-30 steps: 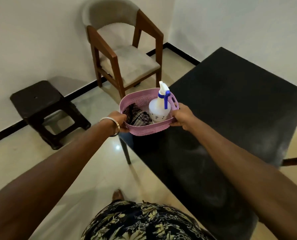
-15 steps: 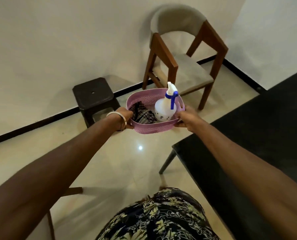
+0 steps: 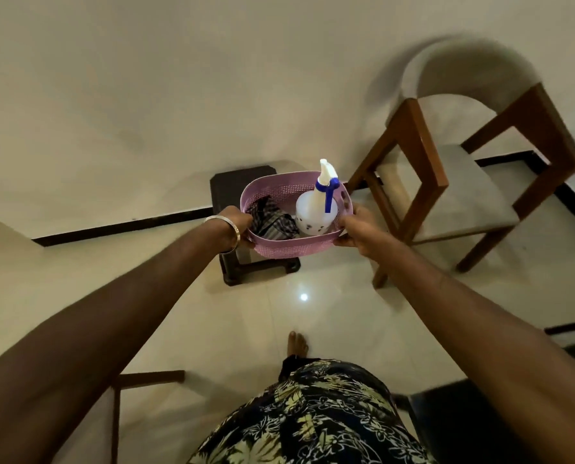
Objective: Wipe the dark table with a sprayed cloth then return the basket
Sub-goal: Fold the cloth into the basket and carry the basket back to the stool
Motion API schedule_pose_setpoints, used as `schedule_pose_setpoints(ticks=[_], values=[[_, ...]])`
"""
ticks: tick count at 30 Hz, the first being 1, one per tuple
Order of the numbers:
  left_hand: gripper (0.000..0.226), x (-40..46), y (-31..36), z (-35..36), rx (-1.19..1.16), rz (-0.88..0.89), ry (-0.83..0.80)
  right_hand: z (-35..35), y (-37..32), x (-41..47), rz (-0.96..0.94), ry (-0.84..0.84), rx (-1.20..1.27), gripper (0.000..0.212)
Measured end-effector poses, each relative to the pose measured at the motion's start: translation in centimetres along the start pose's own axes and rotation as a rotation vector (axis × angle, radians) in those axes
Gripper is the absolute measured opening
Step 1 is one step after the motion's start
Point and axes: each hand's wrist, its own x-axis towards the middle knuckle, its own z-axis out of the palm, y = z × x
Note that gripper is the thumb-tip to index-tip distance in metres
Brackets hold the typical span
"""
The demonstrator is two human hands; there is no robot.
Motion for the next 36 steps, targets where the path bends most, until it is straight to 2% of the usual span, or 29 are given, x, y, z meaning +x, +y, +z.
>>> schedule_pose_setpoints(ticks=[8,18,22,28,32,36], values=[[0.025,11.4,4.8,-6.2,-0.027,-0.046,0.061,6.3,-6.7,11.4,0.048,-0.115,-0.010,0.036],[0.021,26.7,7.8,-11.3,-0.109,-0.070,0.061,13.7,-12.1,25.1,0.172,-0.131,-0.049,0.035],[0.021,32.7,8.0,-12.3,-0.196,-0.103,0.052,16.7,-12.7,30.6,0.222,-0.135,-0.023,0.044],[0.020,40.1,6.8,-12.4,-0.282,-0.198,0.062,20.3,-12.2,37.9,0.313,-0.114,0.032,0.046],[0.026,44.4,6.0,-12.2,-0.297,-0.241,0.071,22.2,-10.0,42.1,0.384,-0.078,0.039,0.040],[0.023,47.6,4.9,-11.8,-0.287,-0.263,0.049,23.5,-7.5,44.8,0.456,-0.034,0.066,0.049]])
